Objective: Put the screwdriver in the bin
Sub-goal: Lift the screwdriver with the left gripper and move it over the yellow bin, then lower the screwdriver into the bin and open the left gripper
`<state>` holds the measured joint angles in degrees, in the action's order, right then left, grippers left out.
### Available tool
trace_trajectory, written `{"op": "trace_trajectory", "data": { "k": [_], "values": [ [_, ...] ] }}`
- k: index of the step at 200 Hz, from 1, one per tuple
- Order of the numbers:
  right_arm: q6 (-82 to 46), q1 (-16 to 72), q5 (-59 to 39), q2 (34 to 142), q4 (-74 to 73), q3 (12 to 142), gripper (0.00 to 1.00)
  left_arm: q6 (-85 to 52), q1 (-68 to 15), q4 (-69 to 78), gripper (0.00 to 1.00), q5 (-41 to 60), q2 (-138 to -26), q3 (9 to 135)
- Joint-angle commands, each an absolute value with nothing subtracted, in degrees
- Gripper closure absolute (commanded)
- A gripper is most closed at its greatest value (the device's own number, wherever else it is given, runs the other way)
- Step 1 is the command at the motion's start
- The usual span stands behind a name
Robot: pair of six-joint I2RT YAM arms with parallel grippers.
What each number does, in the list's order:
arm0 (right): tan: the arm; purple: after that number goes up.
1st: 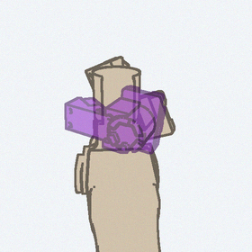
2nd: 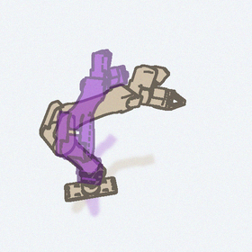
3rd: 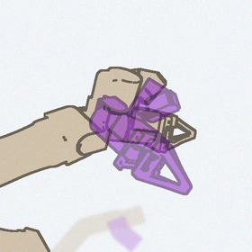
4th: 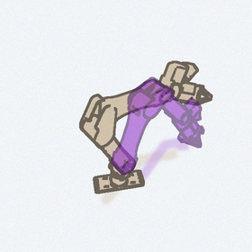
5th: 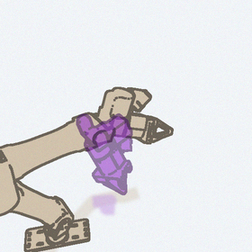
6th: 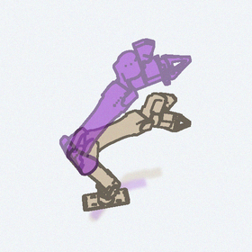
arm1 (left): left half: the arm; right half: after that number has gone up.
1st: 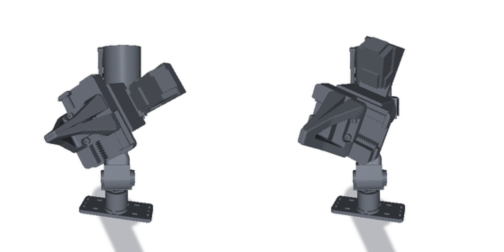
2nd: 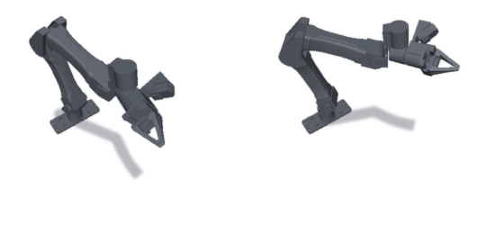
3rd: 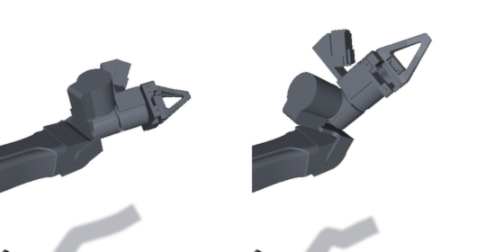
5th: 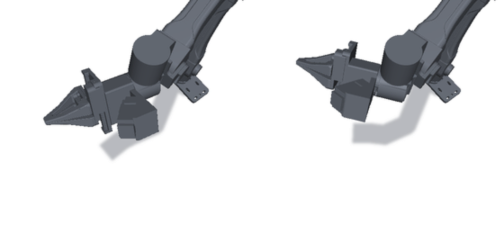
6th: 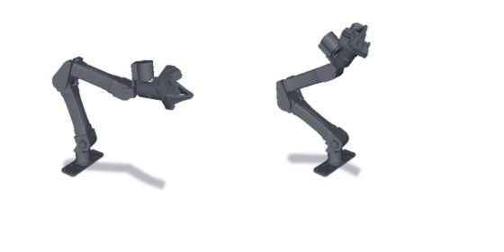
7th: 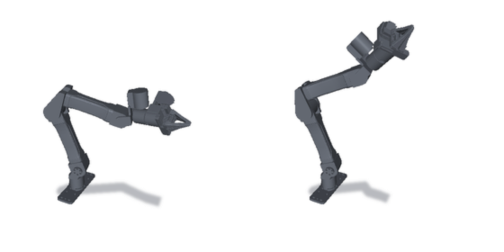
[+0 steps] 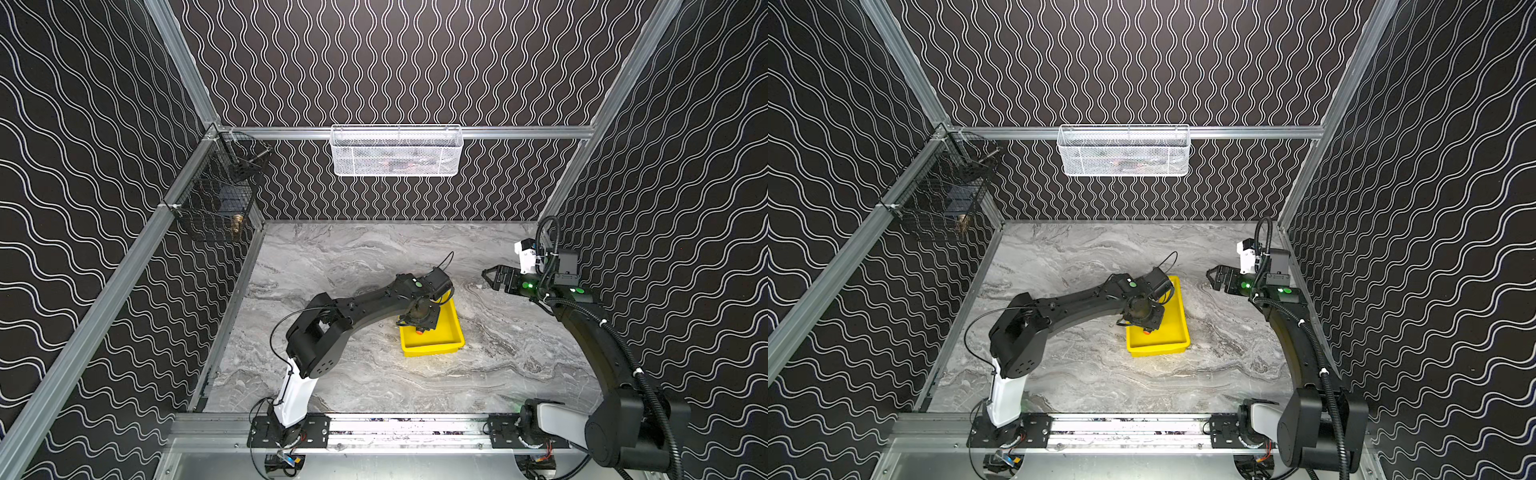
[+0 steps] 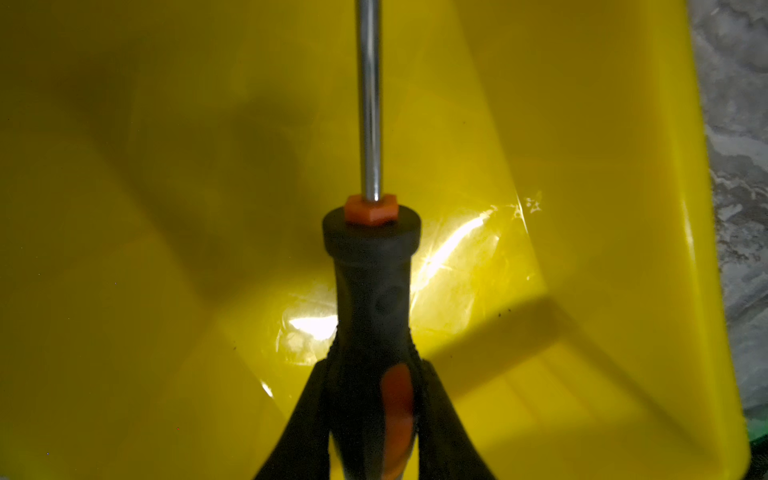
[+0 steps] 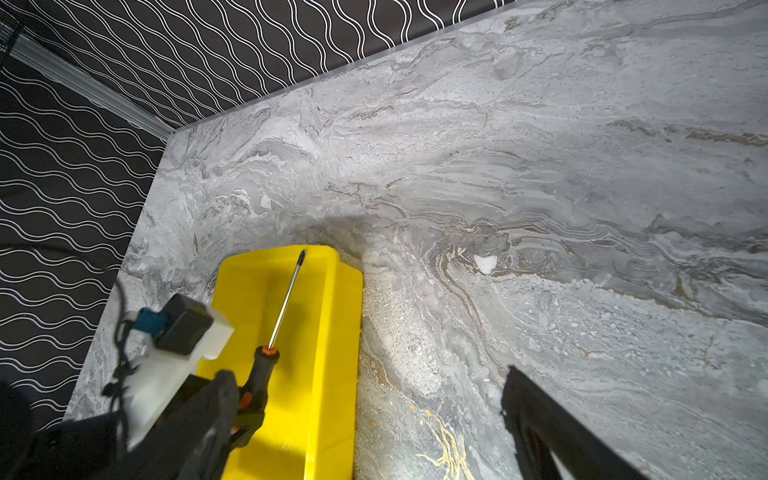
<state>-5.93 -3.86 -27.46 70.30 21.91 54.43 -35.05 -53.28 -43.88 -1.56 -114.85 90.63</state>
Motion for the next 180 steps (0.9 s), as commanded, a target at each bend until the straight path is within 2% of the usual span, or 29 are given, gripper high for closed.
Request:
{"op": "trace_trajectory", "data": {
  "k": [1, 72, 143, 180],
  "values": [
    [-5.1, -3.9, -27.5, 70.5, 21.9, 54.7, 0.01, -36.4, -53.5, -44.4, 0.79, -1.0, -112.3, 88.9],
    [-5.1, -3.9, -27.6, 70.1, 22.3, 54.8, 0.01, -36.1, -54.7, -42.8, 0.79, -0.6, -111.2, 86.6],
    [-5.2, -3.9, -27.7, 69.5, 22.0, 54.1, 0.01, -34.3, -54.8, -43.0, 0.76, -1.3, -117.9, 90.1],
    [-5.1, -3.9, -27.5, 69.6, 21.9, 54.1, 0.01, -34.3, -54.8, -43.1, 0.71, -1.6, -119.1, 90.9]
  ]
}}
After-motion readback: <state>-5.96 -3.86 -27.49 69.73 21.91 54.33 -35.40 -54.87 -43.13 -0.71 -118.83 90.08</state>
